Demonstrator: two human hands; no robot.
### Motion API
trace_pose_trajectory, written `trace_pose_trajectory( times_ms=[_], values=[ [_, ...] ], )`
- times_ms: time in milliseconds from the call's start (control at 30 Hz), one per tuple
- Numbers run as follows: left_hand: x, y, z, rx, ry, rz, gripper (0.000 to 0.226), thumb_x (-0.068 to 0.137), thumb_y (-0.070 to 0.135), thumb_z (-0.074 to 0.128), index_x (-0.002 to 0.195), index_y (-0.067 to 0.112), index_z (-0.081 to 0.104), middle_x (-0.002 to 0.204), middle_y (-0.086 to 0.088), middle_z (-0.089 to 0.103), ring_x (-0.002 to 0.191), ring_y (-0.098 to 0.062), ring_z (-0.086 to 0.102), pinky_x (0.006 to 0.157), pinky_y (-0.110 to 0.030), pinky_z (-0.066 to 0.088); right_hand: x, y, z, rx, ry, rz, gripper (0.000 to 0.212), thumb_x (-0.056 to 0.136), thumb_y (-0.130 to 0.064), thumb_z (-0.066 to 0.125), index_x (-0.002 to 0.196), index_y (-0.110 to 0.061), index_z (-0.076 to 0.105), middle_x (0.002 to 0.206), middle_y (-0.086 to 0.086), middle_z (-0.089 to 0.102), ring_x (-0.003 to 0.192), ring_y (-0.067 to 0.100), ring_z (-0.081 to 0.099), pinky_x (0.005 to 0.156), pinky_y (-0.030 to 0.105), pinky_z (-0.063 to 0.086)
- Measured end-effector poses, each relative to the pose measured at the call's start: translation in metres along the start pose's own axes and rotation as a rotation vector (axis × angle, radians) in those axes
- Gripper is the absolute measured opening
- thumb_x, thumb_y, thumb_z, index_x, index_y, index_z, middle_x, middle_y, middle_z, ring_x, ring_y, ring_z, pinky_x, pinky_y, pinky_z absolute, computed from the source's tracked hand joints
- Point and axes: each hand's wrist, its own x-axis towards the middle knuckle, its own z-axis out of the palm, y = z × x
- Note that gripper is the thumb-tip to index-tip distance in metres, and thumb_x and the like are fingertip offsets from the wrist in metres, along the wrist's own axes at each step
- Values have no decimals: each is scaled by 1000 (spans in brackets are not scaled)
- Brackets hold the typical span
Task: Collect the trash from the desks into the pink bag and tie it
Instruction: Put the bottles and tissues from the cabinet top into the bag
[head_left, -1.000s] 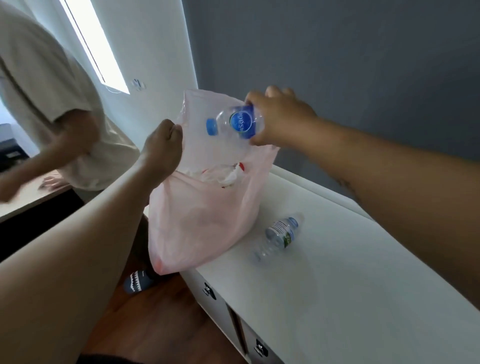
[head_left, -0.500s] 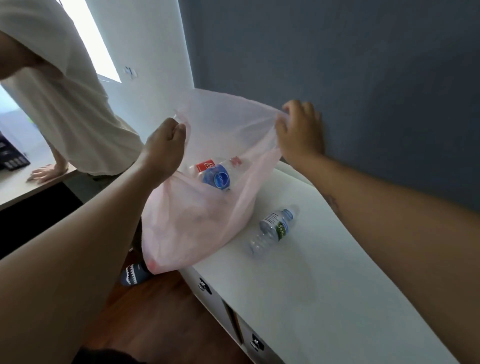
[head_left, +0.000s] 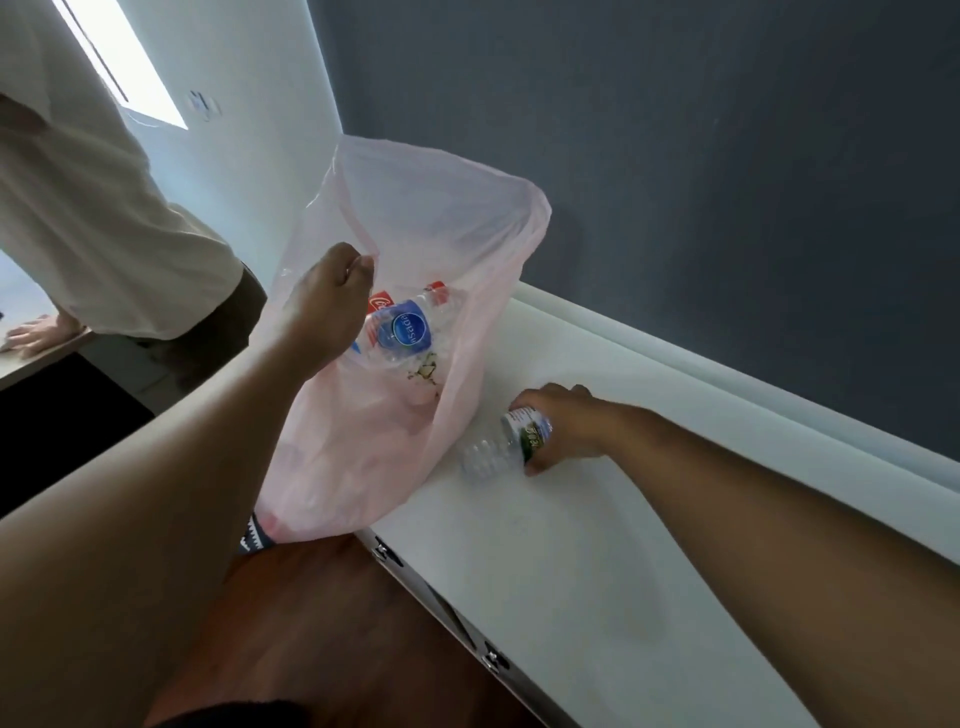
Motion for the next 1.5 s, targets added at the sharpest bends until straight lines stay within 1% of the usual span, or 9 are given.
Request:
trace_pose_trajectory(
  times_ms=[100,300,467,667,900,1000,1233,1367,1500],
  values=[
    [3,3,-4,17,-14,31,31,92,46,30,72,27,43,70,2,52,63,-14,45,56,-31,35,-3,17,-11,-41,77,23,73,61,-40,87,124,-35,49,121,3,50,114,31,47,90,34,44],
    [12,-1,-25,-28,54,18,31,95,40,35,75,20,46,71,-1,52,67,-20,46,64,-35,37,-26,30,-125,3,549,130,80,59,-39,89,127,-18,53,125,16,59,109,32,59,85,32,46],
    [12,-2,-37,1,90,-5,34,100,38,35,87,11,51,76,-1,53,74,-24,47,67,-35,36,-39,-20,-192,114,801,-46,74,59,-43,88,121,-22,54,122,13,59,106,31,60,89,37,50],
    [14,2,-47,-67,148,-2,31,100,38,35,84,16,50,72,4,48,65,-11,42,60,-31,34,-28,-113,-188,-72,732,-261,76,64,-49,82,129,-28,48,127,8,47,121,30,42,96,41,45],
    [18,-12,-58,-191,274,-72,29,91,44,36,69,26,43,70,8,46,67,-14,43,67,-35,37,4,-161,-151,-318,549,-231,82,66,-55,81,135,-26,45,129,8,49,120,31,44,84,40,48],
    [16,-16,-59,-181,275,-59,31,89,46,38,67,26,43,69,10,48,68,-13,44,67,-34,38,20,-162,-139,-213,519,-213,97,72,-43,82,149,-28,25,146,14,35,131,36,34,97,45,43],
    [15,-19,-58,-109,244,2,30,91,46,35,70,27,43,70,10,47,67,-9,44,61,-30,36,20,-107,-133,-291,740,107,88,87,-5,62,153,-34,10,154,13,23,129,39,40,99,46,40],
    [22,-12,-56,-68,244,17,31,92,44,35,80,17,47,74,5,48,74,-19,45,66,-33,34,5,-73,-147,-169,727,235,37,93,-2,45,129,-5,53,131,20,58,117,40,57,93,42,47],
    [40,16,-49,-8,250,74,38,93,44,34,91,12,54,89,-5,54,82,-23,47,74,-31,33,-23,-26,-168,-96,703,355,32,93,-5,47,122,-2,62,130,19,60,118,39,58,96,41,47]
  ],
)
